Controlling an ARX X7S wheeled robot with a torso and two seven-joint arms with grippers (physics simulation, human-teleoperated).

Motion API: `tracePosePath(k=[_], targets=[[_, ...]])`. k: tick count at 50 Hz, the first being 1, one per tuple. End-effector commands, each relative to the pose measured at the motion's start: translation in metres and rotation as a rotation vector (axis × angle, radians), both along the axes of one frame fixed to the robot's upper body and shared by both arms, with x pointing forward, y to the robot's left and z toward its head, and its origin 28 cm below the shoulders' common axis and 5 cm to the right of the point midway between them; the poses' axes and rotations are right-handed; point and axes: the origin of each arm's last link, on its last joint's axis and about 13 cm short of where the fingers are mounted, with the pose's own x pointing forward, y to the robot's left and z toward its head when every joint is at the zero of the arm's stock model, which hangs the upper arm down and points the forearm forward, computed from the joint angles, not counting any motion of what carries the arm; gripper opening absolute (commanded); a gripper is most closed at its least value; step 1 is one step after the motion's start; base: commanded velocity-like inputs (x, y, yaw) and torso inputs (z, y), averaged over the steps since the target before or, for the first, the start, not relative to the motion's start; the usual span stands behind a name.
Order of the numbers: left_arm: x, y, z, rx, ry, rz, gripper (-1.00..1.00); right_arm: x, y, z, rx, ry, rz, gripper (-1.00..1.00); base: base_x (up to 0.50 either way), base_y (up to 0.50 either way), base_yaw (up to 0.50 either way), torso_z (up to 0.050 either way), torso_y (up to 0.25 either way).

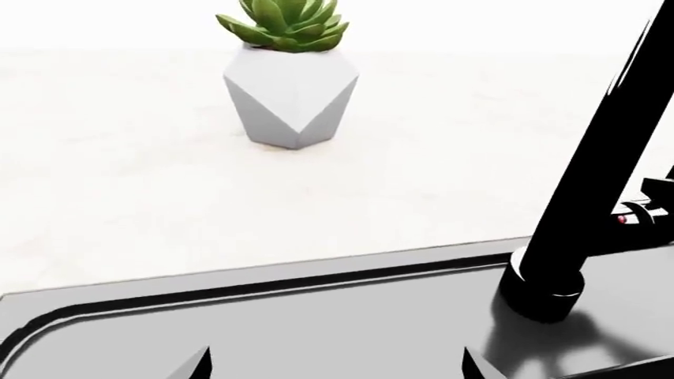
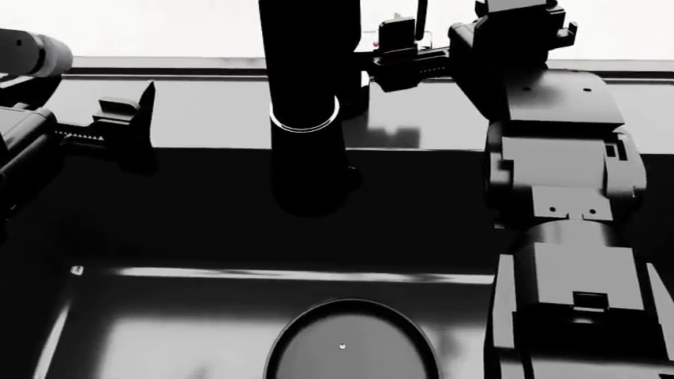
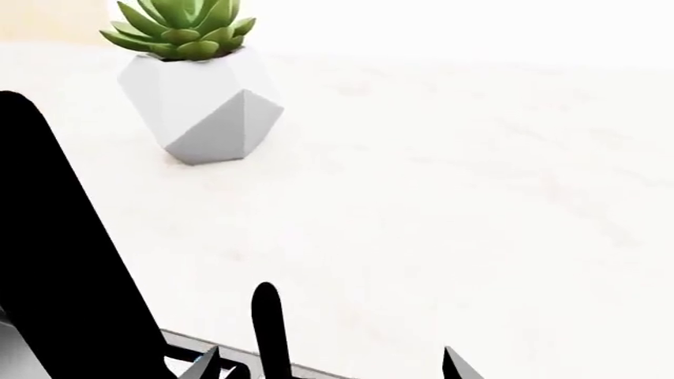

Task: Pick the pan and sponge and place them into the sink. Then turn on the water.

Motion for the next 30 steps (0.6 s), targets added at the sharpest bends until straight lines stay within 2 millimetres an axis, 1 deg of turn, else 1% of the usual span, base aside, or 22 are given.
tracePosePath(k=[1, 18, 30], targets=[[0.001, 0.003, 0.0, -0.014, 0.0, 0.004, 1.0, 0.0, 0.001, 0.006, 0.006, -0.014, -0.001, 1.0, 0.0, 0.0, 0.0, 0.0, 0.0], [0.001, 0.001, -0.005, -0.001, 0.008, -0.003, 1.0, 0.0, -0.005, 0.006, 0.01, -0.019, -0.056, 1.0, 0.0, 0.0, 0.0, 0.0, 0.0], [0.002, 0.003, -0.007, 0.004, 0.009, -0.001, 1.0, -0.001, -0.01, 0.006, 0.018, -0.019, -0.091, 1.0, 0.0, 0.0, 0.0, 0.0, 0.0]])
